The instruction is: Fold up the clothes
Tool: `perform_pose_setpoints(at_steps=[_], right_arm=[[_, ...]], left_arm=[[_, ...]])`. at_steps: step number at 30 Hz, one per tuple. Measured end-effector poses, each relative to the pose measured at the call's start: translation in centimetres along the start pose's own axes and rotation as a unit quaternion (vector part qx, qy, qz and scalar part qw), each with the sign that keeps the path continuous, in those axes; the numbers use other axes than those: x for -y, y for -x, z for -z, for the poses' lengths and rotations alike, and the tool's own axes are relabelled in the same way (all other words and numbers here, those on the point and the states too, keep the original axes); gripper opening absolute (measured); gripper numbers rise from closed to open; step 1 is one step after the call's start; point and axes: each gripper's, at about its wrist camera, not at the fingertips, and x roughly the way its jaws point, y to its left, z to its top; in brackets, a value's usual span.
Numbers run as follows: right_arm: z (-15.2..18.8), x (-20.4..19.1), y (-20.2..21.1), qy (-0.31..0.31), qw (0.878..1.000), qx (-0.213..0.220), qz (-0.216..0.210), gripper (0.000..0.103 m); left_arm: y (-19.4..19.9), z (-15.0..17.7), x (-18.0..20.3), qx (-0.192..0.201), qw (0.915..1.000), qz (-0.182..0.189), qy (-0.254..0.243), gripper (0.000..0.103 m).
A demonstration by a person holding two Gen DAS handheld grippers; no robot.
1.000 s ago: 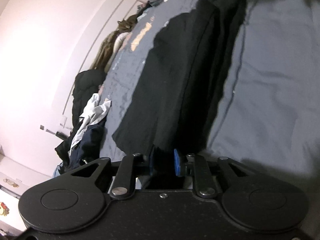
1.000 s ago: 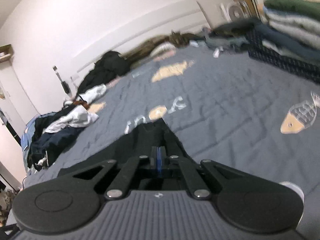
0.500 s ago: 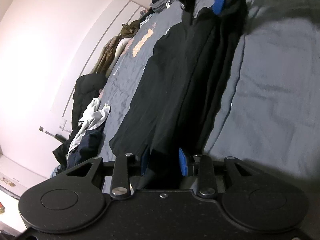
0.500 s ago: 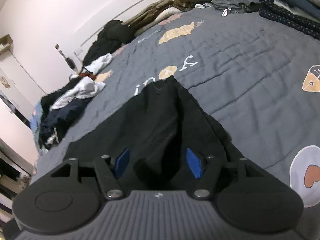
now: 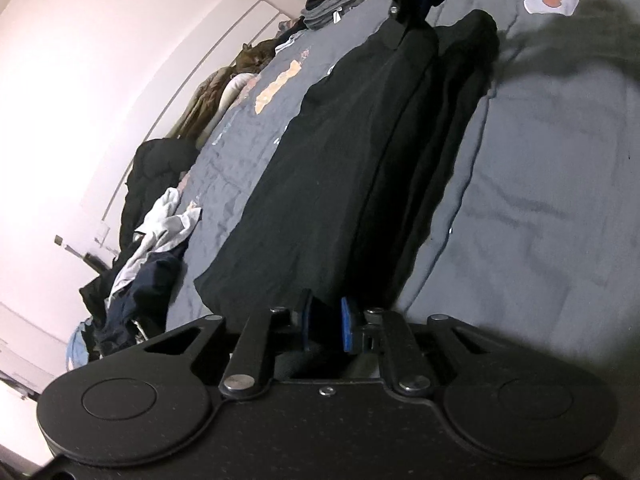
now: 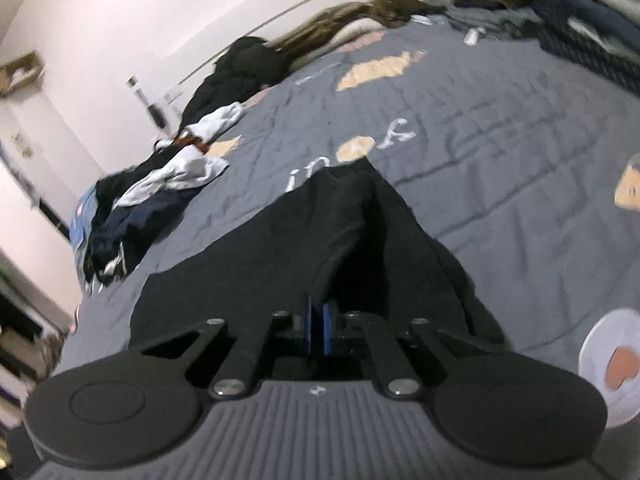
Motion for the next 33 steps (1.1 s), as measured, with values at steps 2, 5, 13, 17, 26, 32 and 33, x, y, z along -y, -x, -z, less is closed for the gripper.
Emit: perform_pose_setpoints(at_steps=[2,5,13,17,26,32,33], right_arm=[[0.3,-0.1,-0.9,0.029,0.999,-0.017,0.020,0.005],[1.3,0.7,-2.6,0.037,0.997,-0.050,0.049,0.009],[-3.5,2.4,-0.3,0.006,1.000,-0.009,0.021,0.045],[-6.2,3.2,0.2,0.006,1.000,0.005,0.008,0.058],[-12.8,3.8,-7.2,0.117,0.986,-0.079,-0.089,0.063],[-15.9,3.8,-11.7,0.158,0.970,-0.142,-0.115,0.065],[-16.2,3.9,-12.3,0.162,0.968,-0.149,-0.117,0.065]], left_arm=[[-0.4,0.1,0.5,-0.007,0.9999,-0.001,-0.011,0.016],[-0.3,0.0,0.6,-0.012,0.9998,0.002,-0.017,0.018],[2.1,0.2,-5.1,0.025,0.9765,0.109,0.184,0.032],[0.9,0.7,-8.3,0.043,0.9261,0.181,0.328,0.036],[-2.5,1.5,-11.0,0.058,0.8371,0.259,0.478,0.039],[-3.0,1.3,-11.2,0.062,0.8307,0.266,0.485,0.040],[-3.1,1.2,-11.2,0.063,0.8297,0.268,0.486,0.040]])
